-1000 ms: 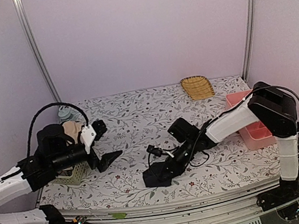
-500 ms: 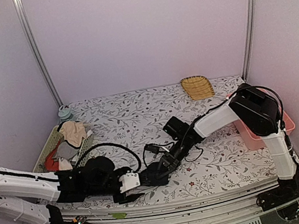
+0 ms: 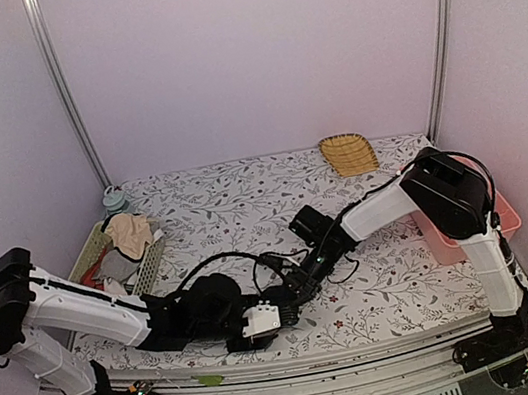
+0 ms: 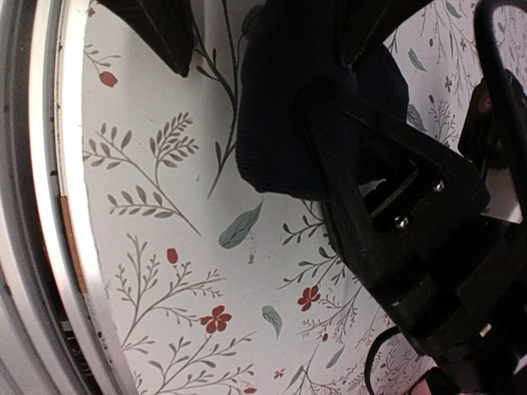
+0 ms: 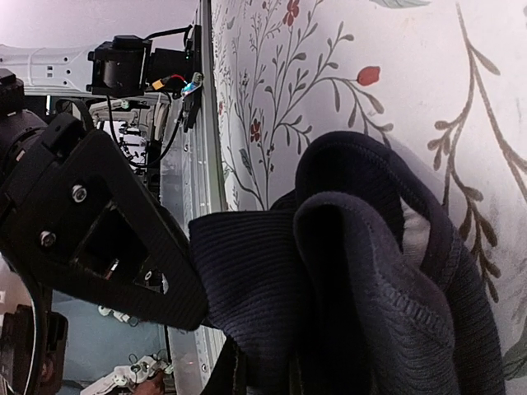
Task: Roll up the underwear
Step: Roll the underwear at the corner of the board.
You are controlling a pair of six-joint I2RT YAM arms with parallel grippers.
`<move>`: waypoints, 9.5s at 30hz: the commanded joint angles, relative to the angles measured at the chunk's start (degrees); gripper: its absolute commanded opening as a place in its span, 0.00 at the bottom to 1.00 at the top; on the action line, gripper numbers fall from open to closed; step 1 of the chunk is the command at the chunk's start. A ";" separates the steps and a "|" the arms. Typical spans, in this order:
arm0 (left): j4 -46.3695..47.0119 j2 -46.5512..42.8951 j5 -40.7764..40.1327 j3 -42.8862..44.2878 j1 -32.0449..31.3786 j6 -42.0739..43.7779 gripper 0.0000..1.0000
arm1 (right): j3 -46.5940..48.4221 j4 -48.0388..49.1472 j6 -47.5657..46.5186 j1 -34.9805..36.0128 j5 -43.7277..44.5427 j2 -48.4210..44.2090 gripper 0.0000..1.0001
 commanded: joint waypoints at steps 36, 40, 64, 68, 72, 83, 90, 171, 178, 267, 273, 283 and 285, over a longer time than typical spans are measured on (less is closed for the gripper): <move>-21.87 7.76 15.98 9.38 7.82 1.04 0.02 | -2.49 -1.83 1.35 -4.93 11.71 -6.65 0.55; -24.00 8.82 18.68 10.68 8.81 0.50 0.01 | -6.15 0.62 0.96 -6.83 14.66 -12.42 0.57; -34.86 20.99 34.08 25.28 18.59 0.40 0.01 | -27.45 18.22 -7.28 4.03 40.31 -32.83 0.62; -35.13 21.36 34.31 25.69 18.80 0.32 0.02 | -27.10 21.06 -8.15 4.09 39.86 -30.10 0.61; -35.22 21.65 34.49 25.99 19.13 0.21 0.02 | -28.02 24.76 -6.87 4.04 38.09 -28.72 0.56; -35.40 21.93 34.67 26.29 19.41 0.12 0.02 | -31.63 33.52 0.73 3.34 32.69 -24.24 0.47; -35.40 21.90 34.58 26.35 19.50 -0.01 0.03 | -34.60 39.07 6.42 1.13 28.51 -23.06 0.32; -46.25 33.86 44.98 31.57 22.78 1.40 0.00 | -40.17 17.88 -11.84 2.81 41.99 -53.48 0.54; -49.10 38.64 44.77 35.04 23.35 1.79 0.02 | -36.58 19.77 -18.59 10.71 46.01 -44.99 0.54; -6.51 -6.35 15.39 0.47 11.85 5.44 0.57 | -1.84 -18.11 -0.96 3.61 19.20 -2.59 0.00; -5.85 -2.43 12.97 3.07 11.16 7.87 0.55 | -1.08 -18.80 -0.89 3.34 17.35 -0.91 0.00; -12.36 4.83 13.76 6.59 10.75 11.03 0.35 | -1.05 -18.24 -1.52 2.80 15.26 -0.62 0.00; -14.71 5.87 14.65 7.43 10.75 11.10 0.25 | -1.54 -16.86 -1.42 2.56 15.98 -1.97 0.00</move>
